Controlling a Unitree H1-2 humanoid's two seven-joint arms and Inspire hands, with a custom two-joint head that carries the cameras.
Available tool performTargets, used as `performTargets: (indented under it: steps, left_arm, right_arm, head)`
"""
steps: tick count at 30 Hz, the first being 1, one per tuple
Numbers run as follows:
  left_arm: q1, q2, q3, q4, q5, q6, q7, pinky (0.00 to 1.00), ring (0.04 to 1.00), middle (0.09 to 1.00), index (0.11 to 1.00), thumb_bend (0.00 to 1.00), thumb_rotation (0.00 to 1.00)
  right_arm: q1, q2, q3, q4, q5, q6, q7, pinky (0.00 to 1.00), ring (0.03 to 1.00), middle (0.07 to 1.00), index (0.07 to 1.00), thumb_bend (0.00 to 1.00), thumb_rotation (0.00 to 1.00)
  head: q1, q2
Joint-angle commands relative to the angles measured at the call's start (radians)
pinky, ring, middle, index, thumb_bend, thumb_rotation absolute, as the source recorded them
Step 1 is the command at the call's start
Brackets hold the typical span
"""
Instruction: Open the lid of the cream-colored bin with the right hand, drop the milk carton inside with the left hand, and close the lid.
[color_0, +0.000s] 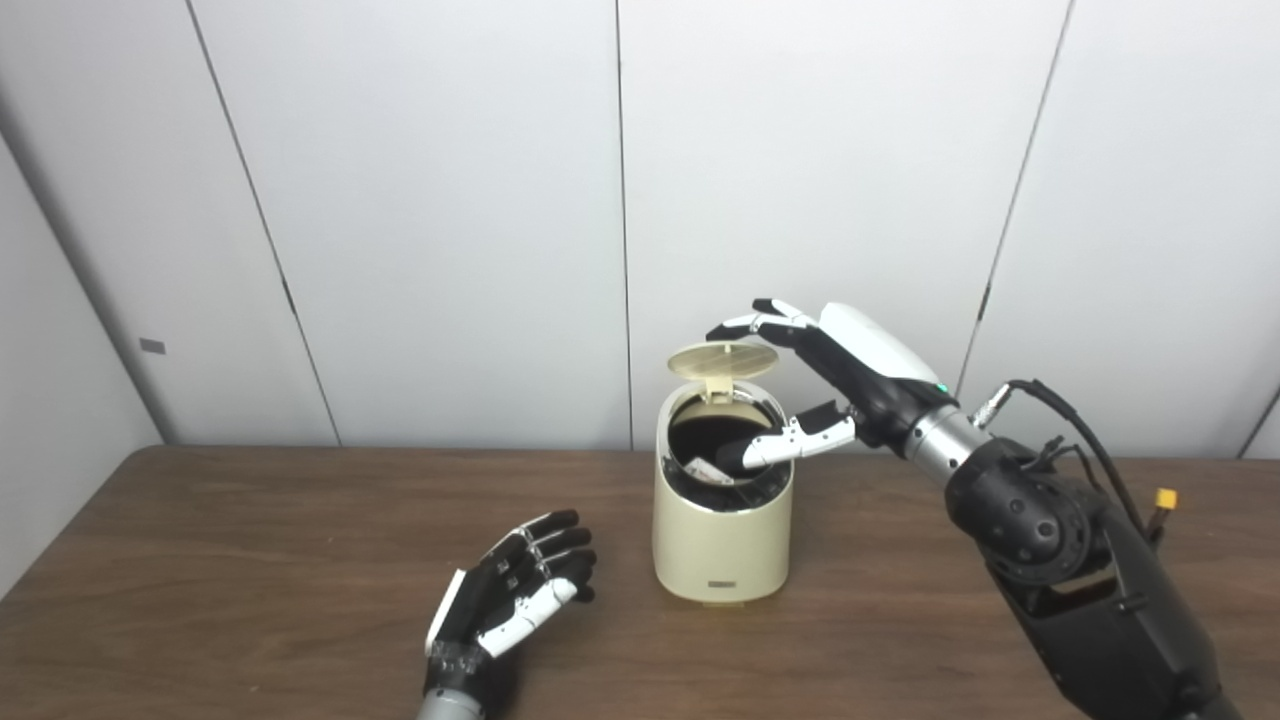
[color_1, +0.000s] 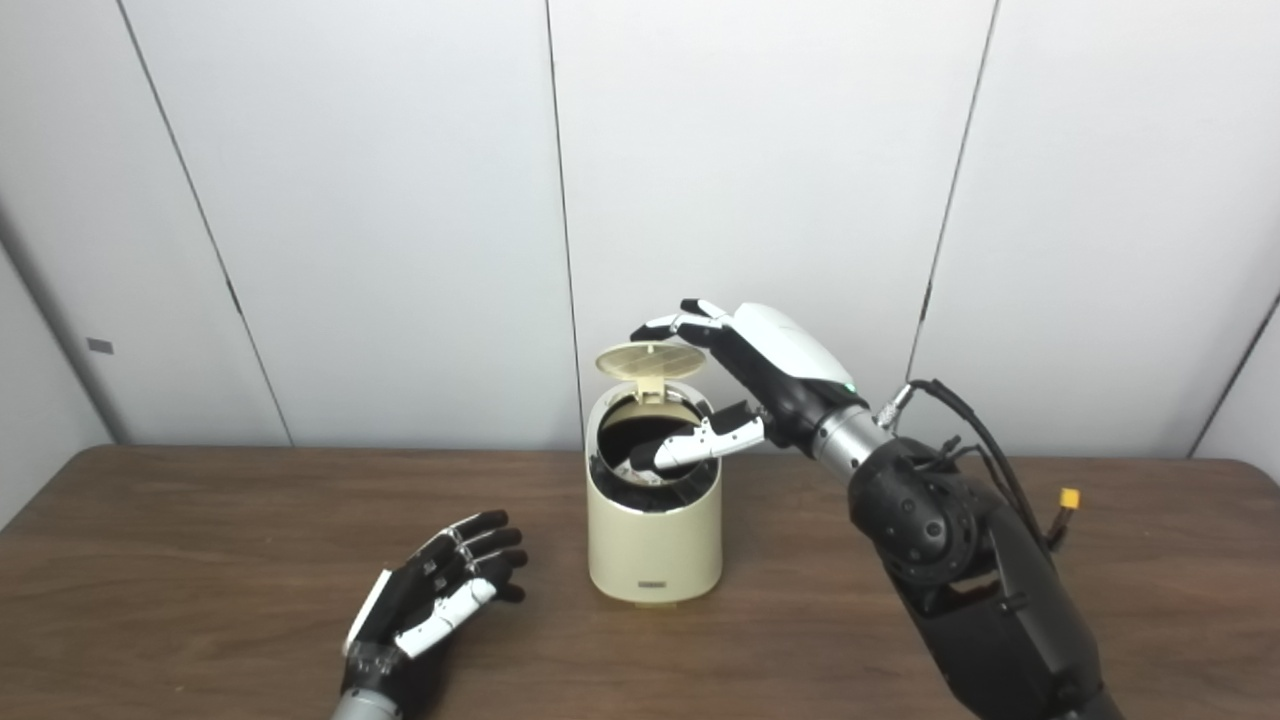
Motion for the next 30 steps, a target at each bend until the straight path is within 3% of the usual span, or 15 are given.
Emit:
performTargets:
  steps: [1,25,30]
  left_arm:
    - [-0.03,-0.003,0.003,-0.001,-0.007,-0.025,-0.001,0.55,0.693,0.715,0.758,0.75,0.17]
    - [-0.025,0.004,-0.001,-0.02,0.001,-0.01,0.002,0.55,0.709,0.727,0.757,0.75,0.18]
    - [-0.024,0.001,0.0,-0.025,0.002,-0.004,0.008,0.54,0.703,0.722,0.758,0.76,0.18]
  right_arm:
    - [-0.042,-0.019,-0.011,-0.041,-0.005,-0.036,-0.002,0.87,0.965,0.842,0.788,0.76,0.5]
    - [0.038,-0.049,-0.01,-0.105,-0.017,-0.085,0.044,0.8,0.962,0.81,0.782,0.76,0.45]
    - [0.065,-0.056,-0.008,-0.138,-0.033,-0.074,0.072,0.83,0.965,0.812,0.791,0.73,0.46]
  head:
    - [0.0,0.0]
    - [0.003,0.017]
    - [0.003,0.021]
